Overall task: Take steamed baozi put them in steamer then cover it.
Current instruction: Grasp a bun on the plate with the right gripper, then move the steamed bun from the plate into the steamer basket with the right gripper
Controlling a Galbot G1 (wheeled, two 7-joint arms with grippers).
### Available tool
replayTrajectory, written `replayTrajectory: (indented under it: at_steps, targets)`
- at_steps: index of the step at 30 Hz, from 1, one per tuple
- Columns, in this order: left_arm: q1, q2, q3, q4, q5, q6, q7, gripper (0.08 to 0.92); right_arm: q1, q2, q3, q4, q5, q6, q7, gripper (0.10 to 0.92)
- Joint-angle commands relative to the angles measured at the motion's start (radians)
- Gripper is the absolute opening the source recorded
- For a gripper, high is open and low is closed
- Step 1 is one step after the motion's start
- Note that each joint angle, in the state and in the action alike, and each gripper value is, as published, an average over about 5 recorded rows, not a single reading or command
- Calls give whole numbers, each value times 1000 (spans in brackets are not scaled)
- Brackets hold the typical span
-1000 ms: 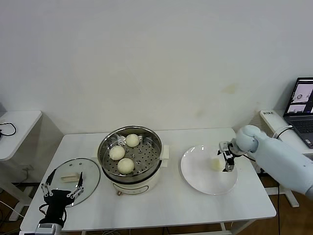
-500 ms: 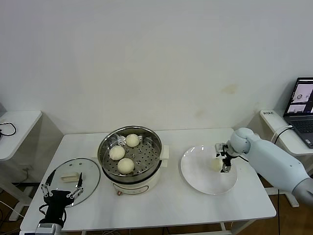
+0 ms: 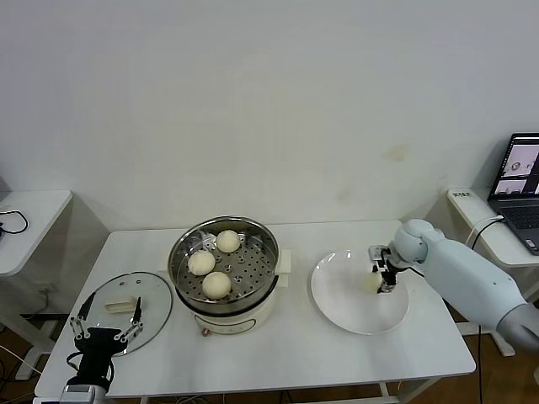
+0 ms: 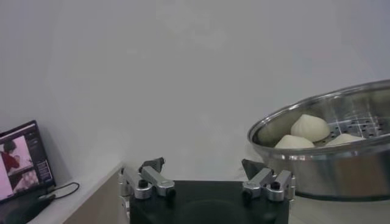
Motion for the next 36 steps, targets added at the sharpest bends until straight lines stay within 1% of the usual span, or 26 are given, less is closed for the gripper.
replayTrajectory:
  at_steps: [1, 5, 12, 18, 25, 36]
  targets:
    - [1, 0, 0, -1, 0, -1, -1, 823, 15, -6, -13, 12, 11, -4, -7, 568]
    - [-3, 0, 1, -3, -1, -1, -1, 823, 60, -40, -60, 68, 61, -23, -13, 553]
    - [-13, 6, 6, -2, -4, -1, 0, 823, 248, -112, -192, 190, 212, -76, -11, 553]
    - [-16, 10, 8, -2, -5, -1, 0, 823, 430, -115, -317, 258, 325, -121, 3, 560]
    - [-20, 11, 11, -1, -6, -1, 0, 823, 579, -33, -439, 311, 482, -197, 48, 569]
    - [-19, 11, 7, -1, -7, -1, 1, 823, 726, 209, -543, 310, 687, -347, 144, 577]
